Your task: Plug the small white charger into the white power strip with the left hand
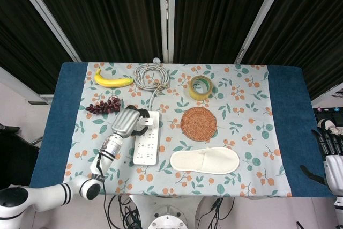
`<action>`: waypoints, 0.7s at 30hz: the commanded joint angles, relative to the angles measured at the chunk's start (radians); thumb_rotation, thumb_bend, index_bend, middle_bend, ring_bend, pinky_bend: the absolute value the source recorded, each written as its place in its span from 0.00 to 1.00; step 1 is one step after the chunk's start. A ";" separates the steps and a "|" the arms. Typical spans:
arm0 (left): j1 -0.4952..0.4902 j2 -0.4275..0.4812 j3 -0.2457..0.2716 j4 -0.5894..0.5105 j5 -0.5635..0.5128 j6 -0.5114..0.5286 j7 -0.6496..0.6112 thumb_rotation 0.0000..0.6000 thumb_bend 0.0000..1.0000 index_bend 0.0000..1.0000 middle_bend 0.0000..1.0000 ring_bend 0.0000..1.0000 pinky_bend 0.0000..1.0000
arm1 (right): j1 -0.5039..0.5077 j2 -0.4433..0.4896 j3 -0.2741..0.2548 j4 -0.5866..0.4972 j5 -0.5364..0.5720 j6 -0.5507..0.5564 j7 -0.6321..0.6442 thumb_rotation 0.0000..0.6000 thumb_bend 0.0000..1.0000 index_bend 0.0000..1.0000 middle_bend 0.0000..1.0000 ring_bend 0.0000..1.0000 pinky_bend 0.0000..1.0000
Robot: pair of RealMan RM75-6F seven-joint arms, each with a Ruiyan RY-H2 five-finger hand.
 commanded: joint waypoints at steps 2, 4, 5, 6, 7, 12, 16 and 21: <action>0.001 -0.002 0.001 0.005 0.001 -0.001 -0.003 1.00 0.45 0.62 0.68 0.50 0.30 | 0.001 0.000 0.000 -0.001 0.000 -0.001 -0.001 1.00 0.09 0.00 0.01 0.00 0.00; 0.001 -0.001 0.002 0.007 0.004 -0.001 -0.001 1.00 0.45 0.62 0.68 0.50 0.30 | 0.001 -0.001 0.000 0.000 0.000 -0.002 -0.001 1.00 0.09 0.00 0.01 0.00 0.00; 0.002 -0.001 0.002 0.009 0.006 0.000 0.000 1.00 0.45 0.62 0.68 0.50 0.30 | 0.002 -0.002 0.000 0.000 0.000 -0.003 -0.001 1.00 0.09 0.00 0.01 0.00 0.00; 0.002 -0.001 0.002 0.010 0.007 0.001 0.001 1.00 0.45 0.62 0.68 0.50 0.30 | 0.002 -0.002 0.000 0.000 0.001 -0.004 -0.001 1.00 0.09 0.00 0.01 0.00 0.00; 0.002 -0.001 0.002 0.011 0.007 0.000 0.000 1.00 0.45 0.62 0.68 0.50 0.30 | 0.002 -0.002 0.000 0.000 0.000 -0.003 -0.002 1.00 0.09 0.00 0.01 0.00 0.00; 0.003 0.005 0.001 0.011 0.006 -0.003 -0.001 1.00 0.45 0.62 0.68 0.50 0.30 | 0.001 -0.001 0.001 -0.002 0.002 -0.002 -0.003 1.00 0.09 0.00 0.01 0.00 0.00; 0.004 0.007 0.003 0.010 0.004 -0.010 -0.003 1.00 0.45 0.62 0.68 0.50 0.30 | 0.000 -0.002 0.001 -0.001 0.002 -0.002 -0.003 1.00 0.09 0.00 0.01 0.00 0.00; 0.004 0.003 0.007 0.017 0.002 -0.017 -0.003 1.00 0.45 0.62 0.68 0.50 0.30 | 0.000 -0.003 0.001 0.000 0.002 -0.002 -0.002 1.00 0.09 0.00 0.01 0.00 0.00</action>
